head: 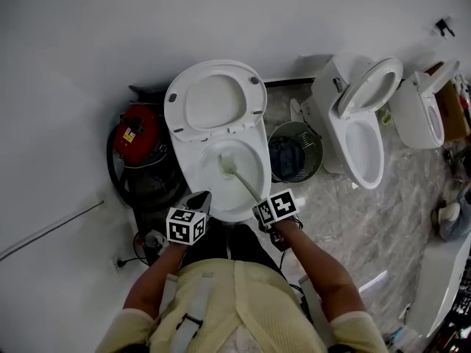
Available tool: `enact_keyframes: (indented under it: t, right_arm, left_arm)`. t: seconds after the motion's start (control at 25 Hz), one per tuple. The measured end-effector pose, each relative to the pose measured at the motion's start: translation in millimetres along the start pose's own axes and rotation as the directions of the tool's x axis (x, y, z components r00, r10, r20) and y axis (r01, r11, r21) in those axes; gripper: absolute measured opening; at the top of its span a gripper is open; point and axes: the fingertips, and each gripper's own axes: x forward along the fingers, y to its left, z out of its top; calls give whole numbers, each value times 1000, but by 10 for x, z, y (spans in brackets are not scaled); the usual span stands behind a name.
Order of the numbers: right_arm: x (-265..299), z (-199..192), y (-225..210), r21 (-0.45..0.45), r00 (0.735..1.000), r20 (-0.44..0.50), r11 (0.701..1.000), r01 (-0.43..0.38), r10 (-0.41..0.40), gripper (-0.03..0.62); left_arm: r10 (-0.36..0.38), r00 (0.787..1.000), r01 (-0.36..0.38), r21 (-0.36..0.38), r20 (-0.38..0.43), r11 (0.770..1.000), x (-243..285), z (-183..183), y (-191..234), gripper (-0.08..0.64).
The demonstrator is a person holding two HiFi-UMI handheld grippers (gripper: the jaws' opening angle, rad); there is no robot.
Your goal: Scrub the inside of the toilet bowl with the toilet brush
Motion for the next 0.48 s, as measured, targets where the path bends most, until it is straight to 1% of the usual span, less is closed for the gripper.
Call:
enact_keyframes:
  t: [0.12, 0.28, 0.48]
  right_arm:
    - [-102, -10, 29, -32, 1000, 1, 999, 8, -8, 20]
    - [-233, 1, 82, -57, 1000, 21, 998, 6, -4, 21]
    - [-374, 3, 111, -77, 999, 38, 997, 14, -11, 21]
  left_arm:
    - [-7, 1000, 7, -3, 5, 1000, -28, 45, -40, 12]
    - [-43, 999, 43, -18, 21, 999, -91, 97, -116, 12]
    - [-65, 996, 69, -75, 56, 995, -175, 163, -143, 12]
